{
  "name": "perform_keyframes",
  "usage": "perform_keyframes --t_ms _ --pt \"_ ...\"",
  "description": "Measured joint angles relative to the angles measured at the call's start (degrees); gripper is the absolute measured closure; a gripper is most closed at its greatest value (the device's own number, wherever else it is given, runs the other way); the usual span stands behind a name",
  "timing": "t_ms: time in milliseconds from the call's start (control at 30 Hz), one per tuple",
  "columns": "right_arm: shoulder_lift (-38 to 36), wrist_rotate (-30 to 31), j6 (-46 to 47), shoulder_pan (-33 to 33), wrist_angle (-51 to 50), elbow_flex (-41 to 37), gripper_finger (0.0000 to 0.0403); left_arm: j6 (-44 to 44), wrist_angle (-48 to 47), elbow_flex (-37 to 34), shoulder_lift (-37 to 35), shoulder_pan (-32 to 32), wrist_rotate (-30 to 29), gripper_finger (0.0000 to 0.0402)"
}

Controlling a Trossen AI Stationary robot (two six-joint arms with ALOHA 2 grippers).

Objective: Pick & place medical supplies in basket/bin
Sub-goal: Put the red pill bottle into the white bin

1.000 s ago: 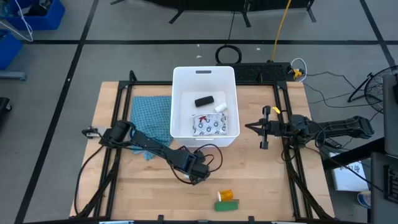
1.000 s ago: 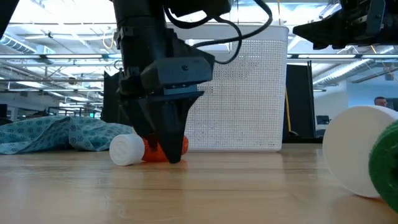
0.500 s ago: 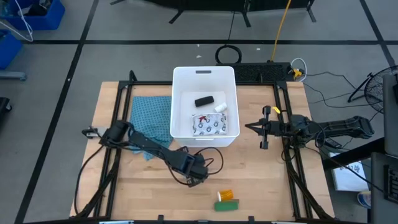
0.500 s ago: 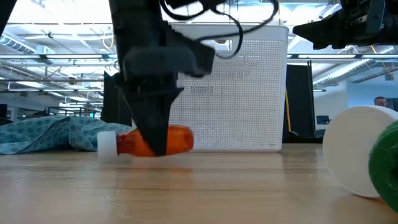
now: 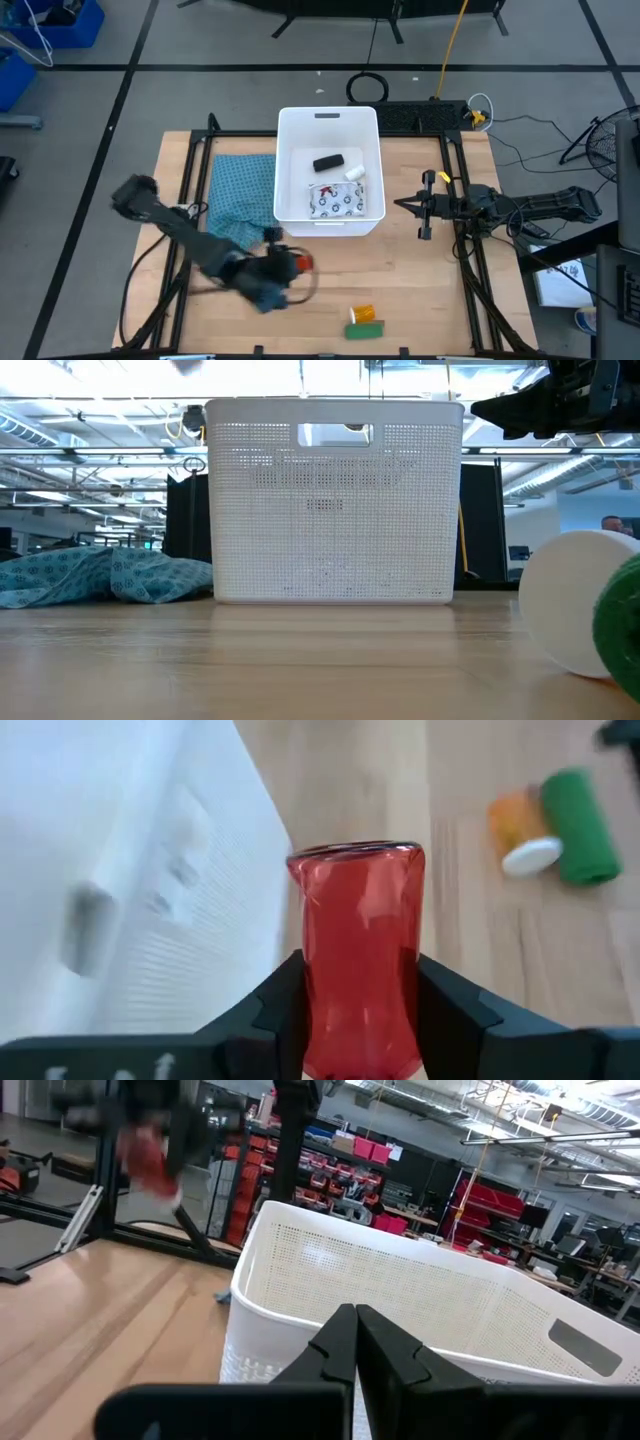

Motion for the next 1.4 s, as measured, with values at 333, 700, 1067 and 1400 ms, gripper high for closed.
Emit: perform_keyframes --t_ms 333,700,1067,1400 --pt "0.0 0.0 -0.2 0.0 0.0 0.0 0.0403 15.0 -0.3 -5.4 -21.8 -7.8 -20.2 0.0252" --pt "0.0 0.0 -1.7 0.0 0.2 0.0 0.0403 34.8 38.3 -44.7 -59.3 4.9 -8.2 0.0250" --pt "0.0 0.0 -3.7 0.0 0.9 0.0 0.0403 31.3 54.7 -62.7 -75.3 24.0 -2.9 0.0246" --pt "0.0 0.2 -4.4 0.0 2.2 0.0 0.0403 29.9 50.8 -38.9 -44.6 34.5 10.6 0.0246"
